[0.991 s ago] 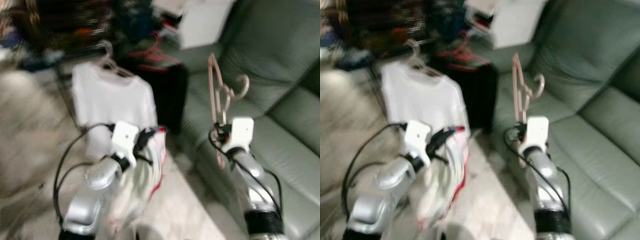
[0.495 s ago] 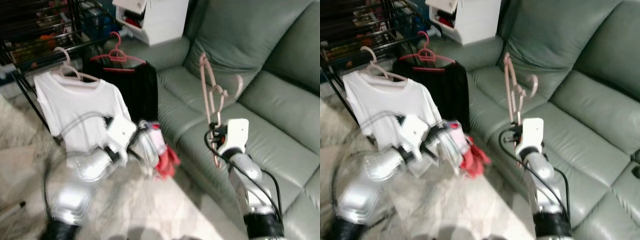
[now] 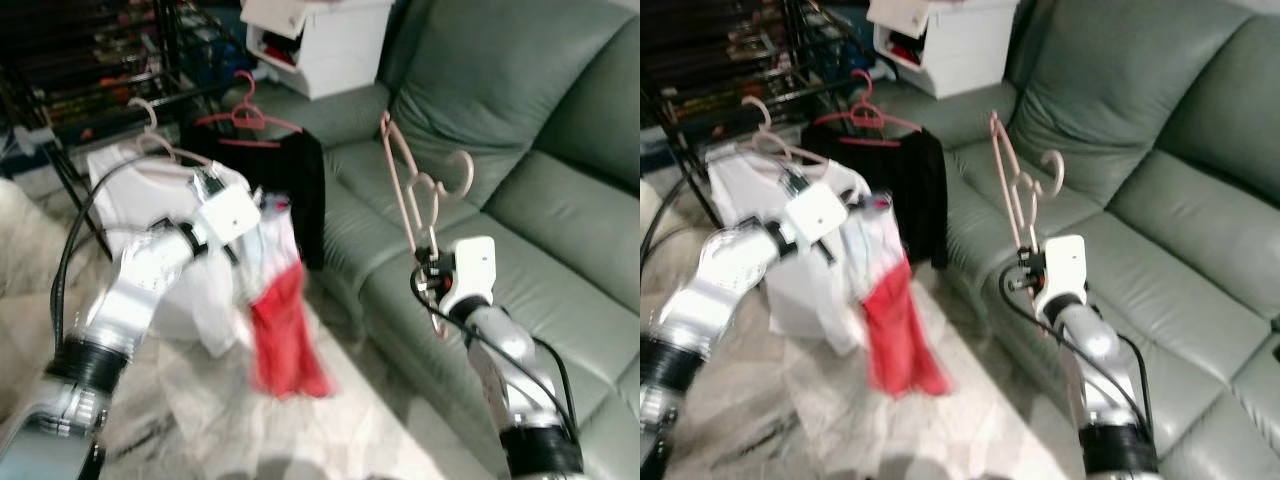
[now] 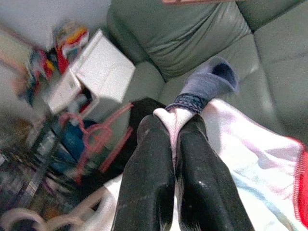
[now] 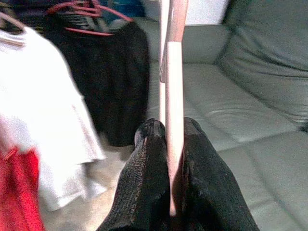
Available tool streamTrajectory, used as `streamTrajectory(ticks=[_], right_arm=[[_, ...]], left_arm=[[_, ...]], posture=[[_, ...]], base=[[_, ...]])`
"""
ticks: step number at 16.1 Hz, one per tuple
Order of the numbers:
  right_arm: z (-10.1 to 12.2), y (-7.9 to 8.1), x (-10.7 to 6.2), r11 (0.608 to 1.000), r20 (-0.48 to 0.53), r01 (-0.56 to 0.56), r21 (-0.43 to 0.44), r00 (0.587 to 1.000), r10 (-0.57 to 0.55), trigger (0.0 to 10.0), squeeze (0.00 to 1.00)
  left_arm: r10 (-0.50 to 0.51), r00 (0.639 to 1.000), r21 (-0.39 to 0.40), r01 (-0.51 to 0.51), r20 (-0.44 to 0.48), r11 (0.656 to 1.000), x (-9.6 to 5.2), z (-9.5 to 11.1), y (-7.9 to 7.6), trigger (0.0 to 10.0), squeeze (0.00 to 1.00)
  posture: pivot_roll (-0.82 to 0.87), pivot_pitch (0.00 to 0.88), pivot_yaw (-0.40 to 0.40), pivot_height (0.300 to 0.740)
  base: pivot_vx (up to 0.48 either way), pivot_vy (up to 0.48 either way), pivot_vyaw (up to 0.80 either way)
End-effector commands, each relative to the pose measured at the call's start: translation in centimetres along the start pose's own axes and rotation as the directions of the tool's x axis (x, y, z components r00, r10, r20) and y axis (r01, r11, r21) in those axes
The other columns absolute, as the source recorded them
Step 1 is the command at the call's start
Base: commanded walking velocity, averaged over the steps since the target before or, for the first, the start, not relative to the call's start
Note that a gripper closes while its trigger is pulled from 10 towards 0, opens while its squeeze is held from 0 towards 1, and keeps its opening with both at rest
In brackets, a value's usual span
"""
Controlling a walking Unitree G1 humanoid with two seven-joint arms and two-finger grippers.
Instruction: Hang hanger
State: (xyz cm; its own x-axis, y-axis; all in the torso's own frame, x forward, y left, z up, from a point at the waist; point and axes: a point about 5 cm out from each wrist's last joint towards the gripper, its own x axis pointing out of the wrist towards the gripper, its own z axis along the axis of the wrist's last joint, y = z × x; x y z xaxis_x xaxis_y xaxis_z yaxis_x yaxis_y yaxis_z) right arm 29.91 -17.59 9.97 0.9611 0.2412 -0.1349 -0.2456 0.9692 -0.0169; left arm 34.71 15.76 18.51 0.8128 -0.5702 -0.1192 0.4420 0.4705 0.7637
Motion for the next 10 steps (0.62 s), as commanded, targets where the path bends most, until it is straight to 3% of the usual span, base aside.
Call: streamTrajectory(ticks=[1, 3, 6, 8, 9, 10], right_arm=[[1.5, 0.4, 0.1, 0.994, 0.033, -0.109, -0.011, 0.993, 0.11, 10.0, 0.0], [1.8, 0.5, -0.1, 0.986, 0.022, -0.168, -0.016, 0.985, 0.169, 10.0, 0.0], [2.1, 0.2, -1.0, 0.928, -0.043, -0.365, -0.068, 0.931, 0.363, 10.0, 0.0], [2.6, -0.2, -1.7, 0.889, -0.079, -0.454, -0.058, 0.89, 0.449, 10.0, 0.0], [2.7, -0.4, -2.0, 0.869, -0.111, -0.491, -0.055, 0.868, 0.483, 10.0, 0.0], [2.7, -0.4, -2.1, 0.863, -0.118, -0.501, -0.059, 0.862, 0.492, 10.0, 0.0]], left_arm=[[-0.002, 1.0, 0.135, 0.002, 0.001, 0.991, 0.4, 0.0, 1.5, 10.0, 0.0], [-0.015, 1.0, 0.116, 0.016, -0.016, 0.993, 0.6, -0.3, 1.9, 10.0, 0.0], [0.035, 0.998, 0.126, -0.029, -0.046, 0.992, 0.9, -1.3, 3.8, 10.0, 0.0], [0.003, 0.997, 0.006, -0.002, -0.079, 1.0, 1.2, -2.4, 3.9, 10.0, 0.0], [-0.015, 0.994, -0.198, -0.008, -0.112, 0.98, 1.2, -3.4, 3.6, 10.0, 0.0], [-0.011, 0.994, -0.249, -0.016, -0.105, 0.968, 1.2, -3.5, 3.6, 10.0, 0.0]], posture=[[-0.03, 0.038, 0.029, 0.74], [-0.02, 0.038, 0.033, 0.74], [-0.03, 0.039, 0.039, 0.74], [-0.04, 0.039, 0.039, 0.74], [-0.04, 0.039, 0.041, 0.74], [-0.04, 0.039, 0.043, 0.74]], base=[[0.0, 0.0, 0.0], [0.0, 0.0, 0.0], [0.0, 0.0, 0.0], [0.0, 0.0, 0.0], [0.0, 0.0, 0.0], [0.0, 0.0, 0.0]])
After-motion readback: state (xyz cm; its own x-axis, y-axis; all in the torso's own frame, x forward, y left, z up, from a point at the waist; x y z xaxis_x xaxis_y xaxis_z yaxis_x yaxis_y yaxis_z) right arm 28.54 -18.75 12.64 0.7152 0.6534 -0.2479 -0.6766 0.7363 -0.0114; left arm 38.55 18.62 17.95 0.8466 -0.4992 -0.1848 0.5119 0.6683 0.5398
